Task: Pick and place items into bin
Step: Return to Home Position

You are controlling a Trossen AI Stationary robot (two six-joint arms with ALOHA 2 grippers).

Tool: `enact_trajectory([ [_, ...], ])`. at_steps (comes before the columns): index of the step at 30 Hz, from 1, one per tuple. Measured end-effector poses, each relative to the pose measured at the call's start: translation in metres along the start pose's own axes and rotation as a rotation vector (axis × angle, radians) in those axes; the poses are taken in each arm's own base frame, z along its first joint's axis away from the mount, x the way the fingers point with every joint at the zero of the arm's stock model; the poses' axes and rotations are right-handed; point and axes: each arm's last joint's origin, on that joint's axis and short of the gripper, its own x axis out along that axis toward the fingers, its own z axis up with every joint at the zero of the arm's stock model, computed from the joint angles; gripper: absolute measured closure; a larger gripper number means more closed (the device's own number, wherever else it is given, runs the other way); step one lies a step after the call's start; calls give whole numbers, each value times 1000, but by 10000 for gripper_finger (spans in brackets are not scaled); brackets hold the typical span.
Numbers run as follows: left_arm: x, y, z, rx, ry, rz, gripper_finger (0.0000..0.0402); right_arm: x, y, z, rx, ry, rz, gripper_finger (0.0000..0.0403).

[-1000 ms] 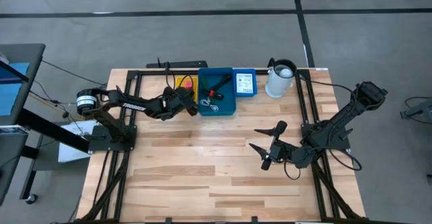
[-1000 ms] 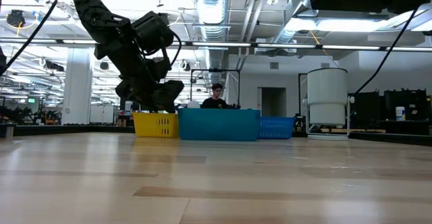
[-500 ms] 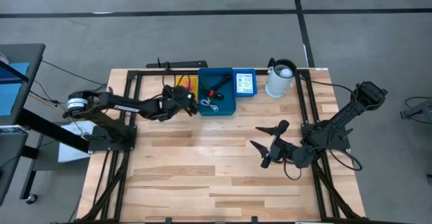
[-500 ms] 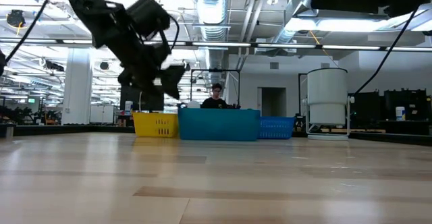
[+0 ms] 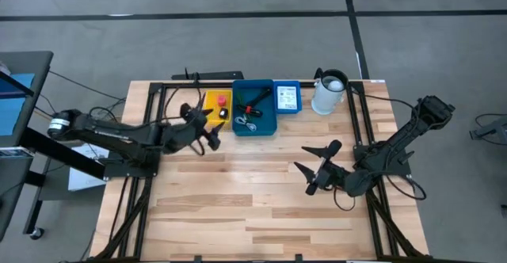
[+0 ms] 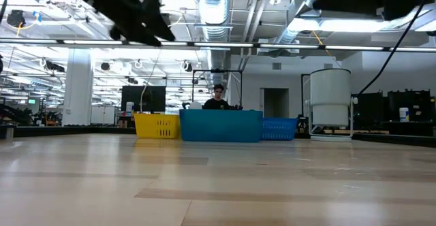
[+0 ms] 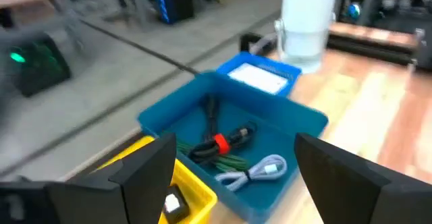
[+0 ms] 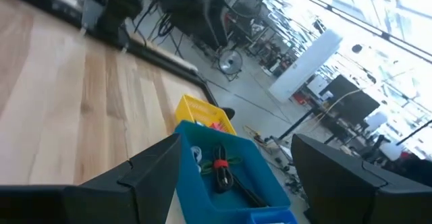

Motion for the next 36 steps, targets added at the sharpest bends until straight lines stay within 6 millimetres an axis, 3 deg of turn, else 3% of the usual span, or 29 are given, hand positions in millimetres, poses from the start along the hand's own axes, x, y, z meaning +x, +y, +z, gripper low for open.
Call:
enact_trajectory([
  [5,-25,-8,-11,5,-95,128,109,0,-6,8,112,-39,-22,127],
  [10,-29,-8,-34,1,-89,139,109,-7,-23,17,237,-86,-36,127],
  [14,-25,-9,-46,-31,-94,-6,109,-22,-48,22,309,-134,-12,127],
  [17,-24,-13,-41,-18,-177,-253,109,-36,-72,20,369,-164,22,127],
  [20,-26,-14,-31,18,-314,-514,109,-47,-97,9,446,-195,107,127],
  [22,-26,-10,-25,39,-360,-598,109,-53,-112,-4,512,-212,209,127],
  [27,-20,5,-23,55,-335,-590,109,-64,-136,-43,667,-163,449,127],
  [32,-24,16,-22,47,-355,-640,109,-70,-143,-73,742,-139,467,127],
  [36,-36,31,-38,-6,-422,-625,109,-72,-139,-88,775,-184,488,127],
])
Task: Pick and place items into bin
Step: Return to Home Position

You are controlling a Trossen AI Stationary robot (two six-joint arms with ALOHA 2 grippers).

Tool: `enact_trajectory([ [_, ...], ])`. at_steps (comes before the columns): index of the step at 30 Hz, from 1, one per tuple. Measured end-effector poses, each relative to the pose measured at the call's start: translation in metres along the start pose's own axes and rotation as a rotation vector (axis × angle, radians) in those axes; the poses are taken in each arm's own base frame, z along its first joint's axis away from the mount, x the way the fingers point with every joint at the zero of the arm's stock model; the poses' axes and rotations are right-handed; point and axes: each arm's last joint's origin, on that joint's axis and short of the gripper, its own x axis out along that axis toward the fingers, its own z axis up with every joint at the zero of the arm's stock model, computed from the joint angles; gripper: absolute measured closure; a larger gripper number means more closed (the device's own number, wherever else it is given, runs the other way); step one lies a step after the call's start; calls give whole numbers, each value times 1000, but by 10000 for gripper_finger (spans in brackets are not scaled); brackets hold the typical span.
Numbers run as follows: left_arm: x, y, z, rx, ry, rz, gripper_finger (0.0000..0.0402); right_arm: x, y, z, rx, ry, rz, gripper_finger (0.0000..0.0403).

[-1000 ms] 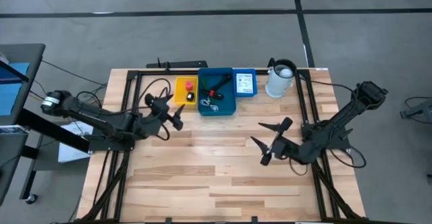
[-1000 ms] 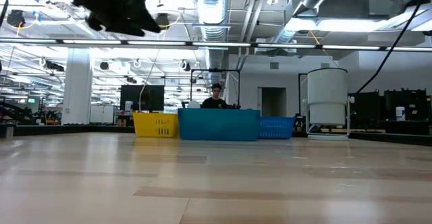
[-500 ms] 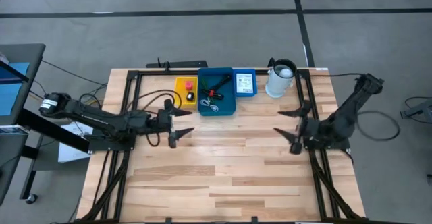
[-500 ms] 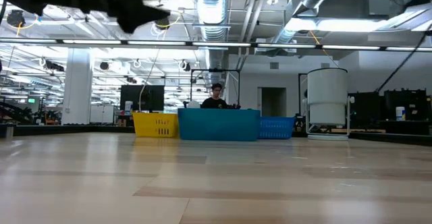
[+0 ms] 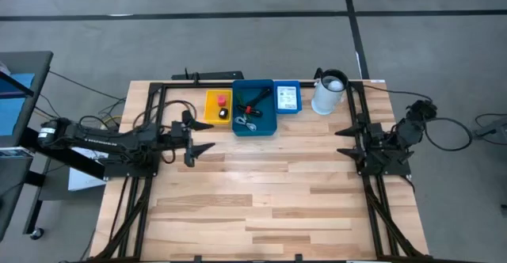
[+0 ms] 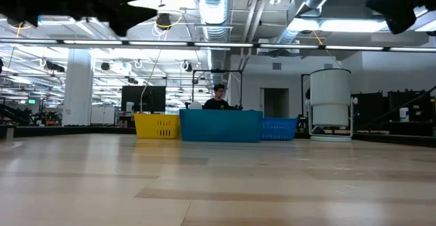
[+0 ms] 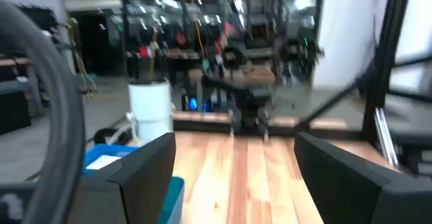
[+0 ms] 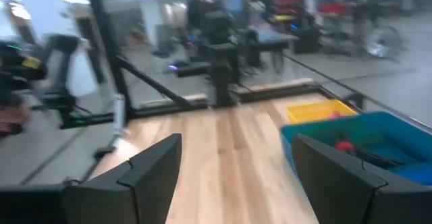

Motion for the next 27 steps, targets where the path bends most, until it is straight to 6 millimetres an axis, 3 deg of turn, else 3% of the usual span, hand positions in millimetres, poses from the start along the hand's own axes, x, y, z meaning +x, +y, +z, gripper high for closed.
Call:
enact_trajectory([
  [4,-26,4,-18,-66,-71,19,109,-2,2,2,-27,-63,118,127],
  [8,-42,4,-36,-117,-81,2,109,-2,2,2,-62,-70,129,127],
  [15,-46,-1,-39,-112,-54,-12,110,1,3,-5,-75,-60,98,127],
  [23,-46,1,-42,-79,-31,80,110,14,4,-34,-126,-52,-141,127],
  [27,-46,1,-42,-87,-26,63,110,18,6,-37,-120,-136,-195,127],
])
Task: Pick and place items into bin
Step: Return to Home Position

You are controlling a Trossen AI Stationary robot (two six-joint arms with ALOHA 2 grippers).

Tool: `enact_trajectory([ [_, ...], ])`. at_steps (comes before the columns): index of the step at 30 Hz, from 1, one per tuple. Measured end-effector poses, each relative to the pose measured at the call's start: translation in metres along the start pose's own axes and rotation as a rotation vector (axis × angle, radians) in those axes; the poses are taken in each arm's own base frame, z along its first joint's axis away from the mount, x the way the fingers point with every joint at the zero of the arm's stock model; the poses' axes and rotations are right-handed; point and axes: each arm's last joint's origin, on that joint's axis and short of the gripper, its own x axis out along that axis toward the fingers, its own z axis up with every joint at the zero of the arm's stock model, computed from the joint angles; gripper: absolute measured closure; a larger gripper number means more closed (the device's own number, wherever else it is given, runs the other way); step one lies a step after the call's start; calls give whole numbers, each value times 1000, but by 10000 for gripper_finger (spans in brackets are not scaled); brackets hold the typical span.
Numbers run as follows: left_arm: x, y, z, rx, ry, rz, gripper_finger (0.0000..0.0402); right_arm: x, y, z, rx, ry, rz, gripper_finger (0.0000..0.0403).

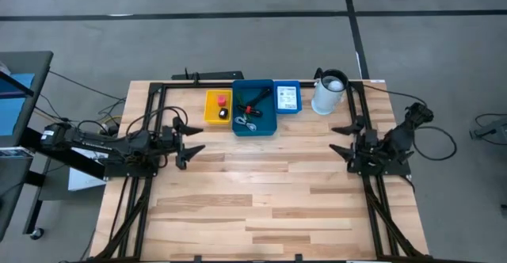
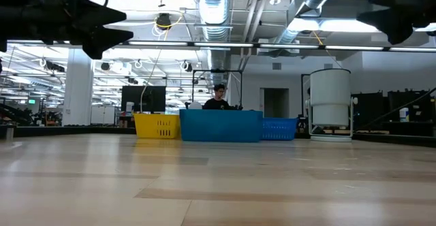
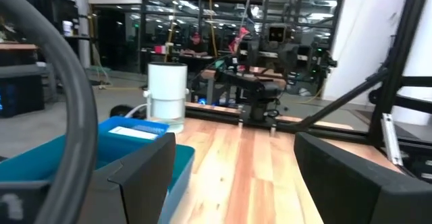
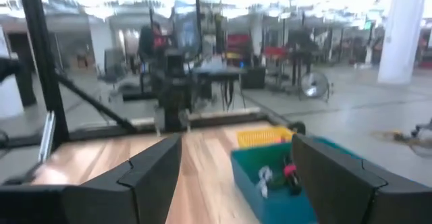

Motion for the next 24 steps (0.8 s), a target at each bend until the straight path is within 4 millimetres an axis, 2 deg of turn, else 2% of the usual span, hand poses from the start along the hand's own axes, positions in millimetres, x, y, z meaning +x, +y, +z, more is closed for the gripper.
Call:
enact_trajectory([
  [5,0,-1,-1,-11,15,-37,110,0,0,8,3,-74,39,127],
  [11,0,0,-2,55,15,-19,110,-1,8,5,27,-82,272,127],
  [14,0,0,-2,64,17,-7,110,-1,9,4,39,-71,319,127],
  [19,0,0,-7,72,62,-3,109,-1,12,-8,58,-11,336,127],
  [24,-1,1,-13,59,122,2,110,3,18,-29,86,-86,318,127],
])
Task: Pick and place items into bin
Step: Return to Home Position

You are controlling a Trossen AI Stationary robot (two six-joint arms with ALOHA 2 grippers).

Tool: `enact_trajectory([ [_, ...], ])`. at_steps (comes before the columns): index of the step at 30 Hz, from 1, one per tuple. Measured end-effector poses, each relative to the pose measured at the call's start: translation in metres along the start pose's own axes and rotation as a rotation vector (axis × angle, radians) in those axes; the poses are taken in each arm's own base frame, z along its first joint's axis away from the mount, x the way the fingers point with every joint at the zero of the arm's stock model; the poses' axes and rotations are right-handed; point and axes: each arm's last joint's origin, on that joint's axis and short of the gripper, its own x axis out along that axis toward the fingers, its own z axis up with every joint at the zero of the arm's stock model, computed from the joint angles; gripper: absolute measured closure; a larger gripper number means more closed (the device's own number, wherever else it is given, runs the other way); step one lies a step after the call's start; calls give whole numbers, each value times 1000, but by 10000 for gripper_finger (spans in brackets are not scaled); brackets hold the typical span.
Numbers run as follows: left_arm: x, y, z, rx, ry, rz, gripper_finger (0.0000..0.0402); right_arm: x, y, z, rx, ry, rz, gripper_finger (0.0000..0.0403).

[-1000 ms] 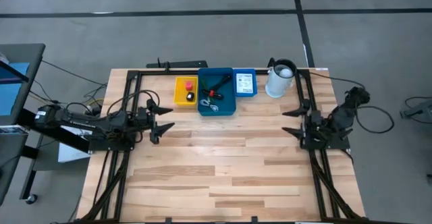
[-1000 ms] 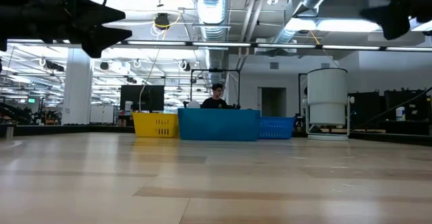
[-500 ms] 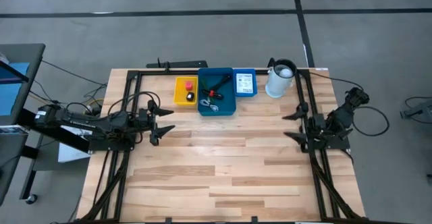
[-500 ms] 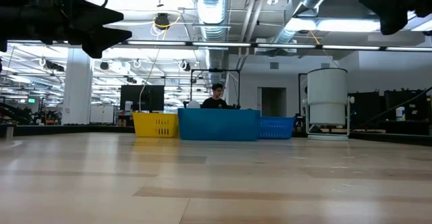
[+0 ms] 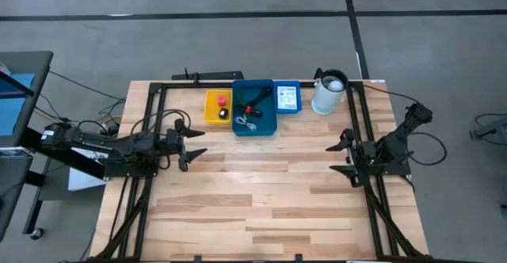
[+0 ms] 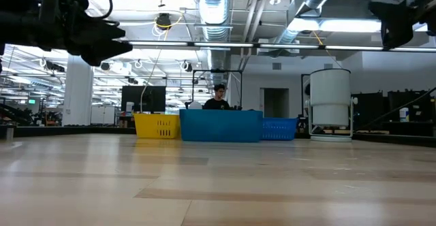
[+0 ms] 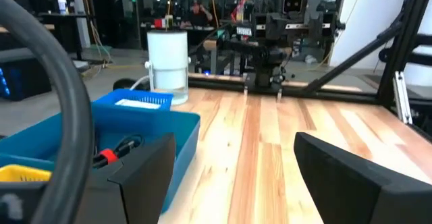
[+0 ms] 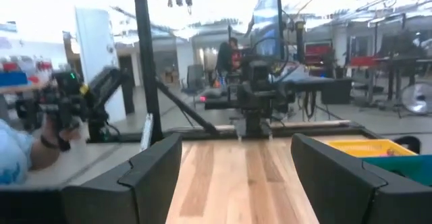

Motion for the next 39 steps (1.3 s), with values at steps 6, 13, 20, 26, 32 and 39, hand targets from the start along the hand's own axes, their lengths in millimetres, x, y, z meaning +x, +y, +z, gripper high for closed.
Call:
enact_trajectory([
  [6,0,0,-5,11,54,2,110,1,0,-3,12,5,-6,127],
  [13,-2,1,-20,51,199,9,109,1,1,-4,43,22,-4,127],
  [20,-7,4,-38,104,393,15,110,1,1,-5,39,27,-4,127],
  [26,-9,0,-33,100,356,-10,110,1,1,-5,39,28,-3,127],
  [32,-16,1,-17,49,196,-29,109,1,1,-5,39,28,-3,127],
  [39,-25,4,-1,-1,26,-29,109,1,1,-5,38,28,-3,127],
])
